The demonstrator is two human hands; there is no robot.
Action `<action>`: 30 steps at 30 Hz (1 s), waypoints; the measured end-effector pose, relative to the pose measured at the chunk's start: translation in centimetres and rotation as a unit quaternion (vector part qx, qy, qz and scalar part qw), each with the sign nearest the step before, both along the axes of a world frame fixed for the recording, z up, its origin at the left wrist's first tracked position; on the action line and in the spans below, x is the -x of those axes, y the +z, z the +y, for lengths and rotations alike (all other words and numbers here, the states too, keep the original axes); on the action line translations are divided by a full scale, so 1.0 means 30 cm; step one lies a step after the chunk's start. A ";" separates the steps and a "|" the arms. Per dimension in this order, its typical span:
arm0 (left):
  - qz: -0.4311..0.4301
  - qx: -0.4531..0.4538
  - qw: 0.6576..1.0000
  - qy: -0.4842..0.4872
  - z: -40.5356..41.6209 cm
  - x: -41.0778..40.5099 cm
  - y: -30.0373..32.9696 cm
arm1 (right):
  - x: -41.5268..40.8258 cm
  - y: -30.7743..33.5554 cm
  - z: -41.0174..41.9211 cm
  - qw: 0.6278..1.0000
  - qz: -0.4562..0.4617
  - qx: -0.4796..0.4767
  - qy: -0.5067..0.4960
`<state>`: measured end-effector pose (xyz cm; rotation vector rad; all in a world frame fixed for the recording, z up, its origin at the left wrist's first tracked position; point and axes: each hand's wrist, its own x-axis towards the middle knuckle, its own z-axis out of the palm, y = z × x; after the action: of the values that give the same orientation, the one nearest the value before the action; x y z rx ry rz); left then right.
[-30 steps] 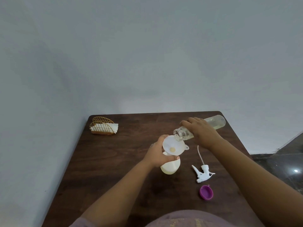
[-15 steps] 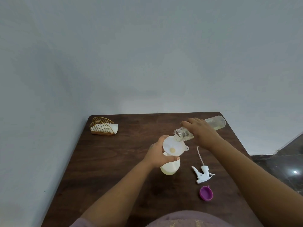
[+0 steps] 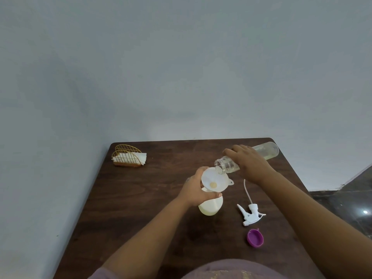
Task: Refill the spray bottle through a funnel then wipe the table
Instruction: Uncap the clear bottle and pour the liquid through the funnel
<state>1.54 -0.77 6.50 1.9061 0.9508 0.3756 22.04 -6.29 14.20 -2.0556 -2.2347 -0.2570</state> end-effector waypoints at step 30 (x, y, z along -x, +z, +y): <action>0.024 -0.002 1.000 0.003 0.006 -0.004 -0.009 | -0.006 -0.017 0.011 1.000 0.001 -0.003 0.002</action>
<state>1.66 -0.59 6.21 1.9247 0.9883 0.3363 22.23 -5.96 13.70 -2.0477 -2.2328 -0.2612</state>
